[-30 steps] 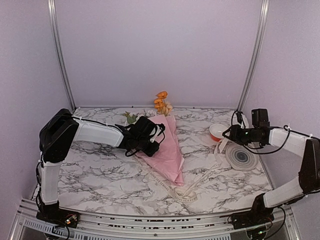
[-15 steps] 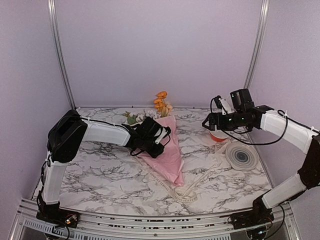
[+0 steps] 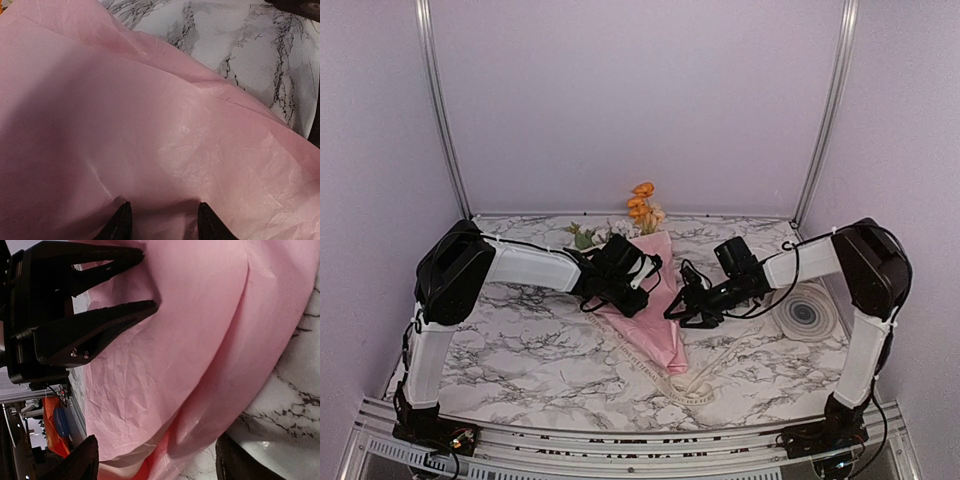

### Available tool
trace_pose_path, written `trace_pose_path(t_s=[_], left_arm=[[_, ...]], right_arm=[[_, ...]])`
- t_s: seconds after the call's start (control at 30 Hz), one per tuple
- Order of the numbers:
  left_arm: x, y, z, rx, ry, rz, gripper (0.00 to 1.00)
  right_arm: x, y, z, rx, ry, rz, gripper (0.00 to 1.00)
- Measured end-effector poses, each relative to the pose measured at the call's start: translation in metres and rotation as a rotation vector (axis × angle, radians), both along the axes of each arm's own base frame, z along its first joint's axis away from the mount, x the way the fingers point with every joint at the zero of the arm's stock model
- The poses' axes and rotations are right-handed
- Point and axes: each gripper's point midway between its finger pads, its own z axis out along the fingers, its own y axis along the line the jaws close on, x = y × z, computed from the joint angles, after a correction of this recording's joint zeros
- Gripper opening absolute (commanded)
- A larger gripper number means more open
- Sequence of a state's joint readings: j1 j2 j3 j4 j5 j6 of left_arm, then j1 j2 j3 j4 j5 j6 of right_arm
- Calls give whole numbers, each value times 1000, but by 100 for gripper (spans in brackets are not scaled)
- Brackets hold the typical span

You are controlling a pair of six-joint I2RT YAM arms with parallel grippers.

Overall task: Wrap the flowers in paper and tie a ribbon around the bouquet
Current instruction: Pick up the folded bouquet from the center of the board.

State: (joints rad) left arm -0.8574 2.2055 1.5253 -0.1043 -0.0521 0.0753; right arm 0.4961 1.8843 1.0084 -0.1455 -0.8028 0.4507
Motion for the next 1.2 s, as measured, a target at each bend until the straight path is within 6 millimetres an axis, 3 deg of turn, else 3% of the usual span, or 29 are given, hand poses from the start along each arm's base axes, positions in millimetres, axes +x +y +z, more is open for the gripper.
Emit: trace_pose_path(t_s=[0.13, 0.33, 0.5, 0.63, 0.87, 0.93, 1.03, 1.2], left_arm=[[0, 0, 0, 0, 1, 1, 45], [0, 0, -1, 1, 1, 0, 45], [0, 0, -3, 3, 3, 1, 45], [0, 0, -3, 4, 2, 0, 45], [0, 0, -3, 3, 2, 0, 45], [0, 0, -3, 3, 2, 1, 45], [0, 1, -3, 4, 2, 1, 44], [-2, 4, 0, -11, -11, 2, 46]], right_arm=[[1, 12, -2, 49, 35, 19, 72], [2, 16, -4, 72, 70, 5, 58], [2, 19, -2, 98, 93, 5, 82], [4, 23, 6, 122, 90, 13, 83], [7, 23, 5, 111, 90, -4, 53], [7, 24, 4, 113, 94, -8, 38], [6, 28, -1, 113, 103, -6, 1], [4, 30, -7, 108, 129, -13, 0]])
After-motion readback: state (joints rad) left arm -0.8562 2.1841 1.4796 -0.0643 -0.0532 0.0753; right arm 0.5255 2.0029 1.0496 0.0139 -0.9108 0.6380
